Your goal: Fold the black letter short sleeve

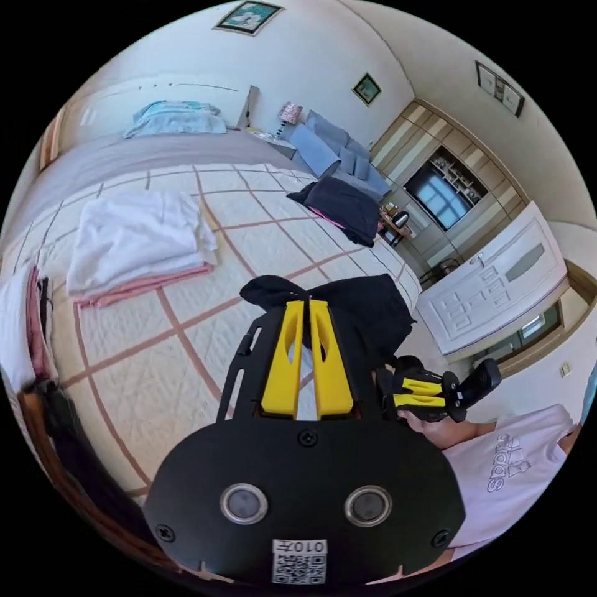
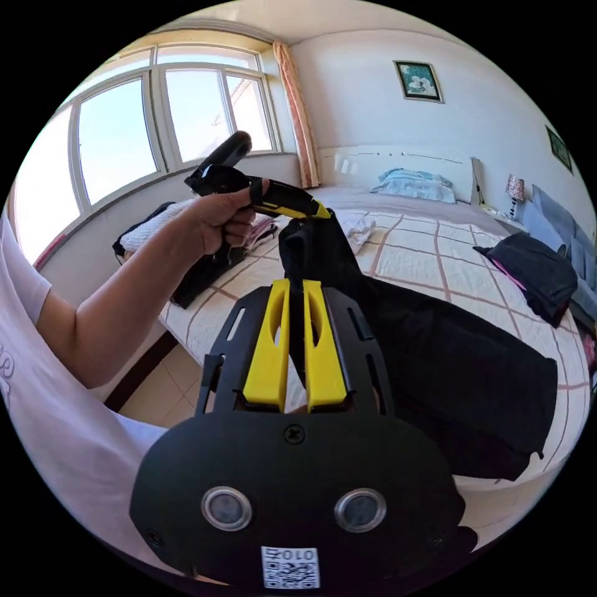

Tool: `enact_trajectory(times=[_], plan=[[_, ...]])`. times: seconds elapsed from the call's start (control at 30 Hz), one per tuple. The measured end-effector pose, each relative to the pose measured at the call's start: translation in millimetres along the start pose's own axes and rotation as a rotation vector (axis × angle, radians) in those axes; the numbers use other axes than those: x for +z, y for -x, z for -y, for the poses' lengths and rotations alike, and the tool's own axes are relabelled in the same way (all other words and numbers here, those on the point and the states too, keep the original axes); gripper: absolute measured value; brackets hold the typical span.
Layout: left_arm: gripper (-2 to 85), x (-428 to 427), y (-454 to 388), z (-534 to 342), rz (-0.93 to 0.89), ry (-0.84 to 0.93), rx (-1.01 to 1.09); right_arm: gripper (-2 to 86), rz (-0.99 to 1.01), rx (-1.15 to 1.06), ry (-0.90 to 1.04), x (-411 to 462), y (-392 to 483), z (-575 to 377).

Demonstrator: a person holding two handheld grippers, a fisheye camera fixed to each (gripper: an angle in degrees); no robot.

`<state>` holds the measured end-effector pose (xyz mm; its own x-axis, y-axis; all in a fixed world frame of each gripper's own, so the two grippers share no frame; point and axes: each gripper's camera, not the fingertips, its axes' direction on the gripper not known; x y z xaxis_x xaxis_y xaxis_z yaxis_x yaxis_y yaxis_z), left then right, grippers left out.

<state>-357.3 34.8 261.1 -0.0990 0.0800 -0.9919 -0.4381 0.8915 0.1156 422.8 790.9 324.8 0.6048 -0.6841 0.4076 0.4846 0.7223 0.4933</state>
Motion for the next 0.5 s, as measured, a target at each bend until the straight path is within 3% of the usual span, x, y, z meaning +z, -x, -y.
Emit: enact_trajectory(times=[0.23, 0.5], plan=[[0.3, 84, -180, 121, 0.045, 0.156, 0.336, 5.1, 0.016, 0.407, -0.267, -142, -148, -61], [0.3, 302, -358, 189, 0.124, 0.486, 0.541, 5.1, 0.064, 0.826, -0.404, -198, -276, -163]])
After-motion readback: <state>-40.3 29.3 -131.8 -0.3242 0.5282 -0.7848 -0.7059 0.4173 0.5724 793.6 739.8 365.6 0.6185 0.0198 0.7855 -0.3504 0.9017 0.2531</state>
